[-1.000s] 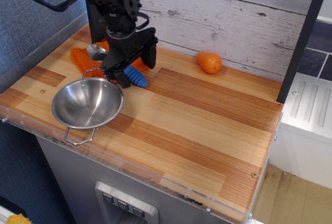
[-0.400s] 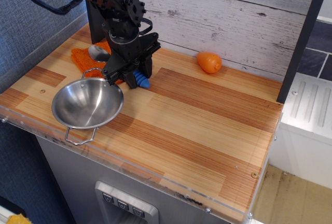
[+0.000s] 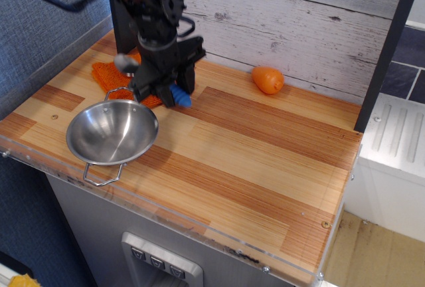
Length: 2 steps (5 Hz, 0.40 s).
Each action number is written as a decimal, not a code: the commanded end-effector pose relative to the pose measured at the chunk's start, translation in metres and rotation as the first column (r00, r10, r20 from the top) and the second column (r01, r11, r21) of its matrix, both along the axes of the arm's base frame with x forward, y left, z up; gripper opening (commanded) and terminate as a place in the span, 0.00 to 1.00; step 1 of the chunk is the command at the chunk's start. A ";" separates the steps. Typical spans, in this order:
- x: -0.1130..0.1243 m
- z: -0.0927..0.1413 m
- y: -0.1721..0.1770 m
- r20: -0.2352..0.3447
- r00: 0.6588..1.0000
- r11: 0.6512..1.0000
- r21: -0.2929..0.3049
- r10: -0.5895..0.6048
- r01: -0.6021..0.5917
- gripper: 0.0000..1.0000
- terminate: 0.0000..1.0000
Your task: Move spoon to right of wok, pointed up and down.
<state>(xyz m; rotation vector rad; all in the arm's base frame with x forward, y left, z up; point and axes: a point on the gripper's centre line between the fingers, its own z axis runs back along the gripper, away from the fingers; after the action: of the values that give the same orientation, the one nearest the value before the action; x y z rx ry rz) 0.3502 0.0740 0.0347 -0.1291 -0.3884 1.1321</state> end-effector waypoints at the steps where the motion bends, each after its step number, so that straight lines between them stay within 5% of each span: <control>1: 0.013 0.077 0.007 0.181 0.981 0.993 0.108 -0.066 0.047 0.00 0.00; 2: 0.006 0.092 -0.018 0.200 0.970 0.986 0.115 -0.138 0.117 0.00 0.00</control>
<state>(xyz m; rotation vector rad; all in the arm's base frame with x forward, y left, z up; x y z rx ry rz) 0.3553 0.0509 0.1079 -0.1673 -0.5640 0.9791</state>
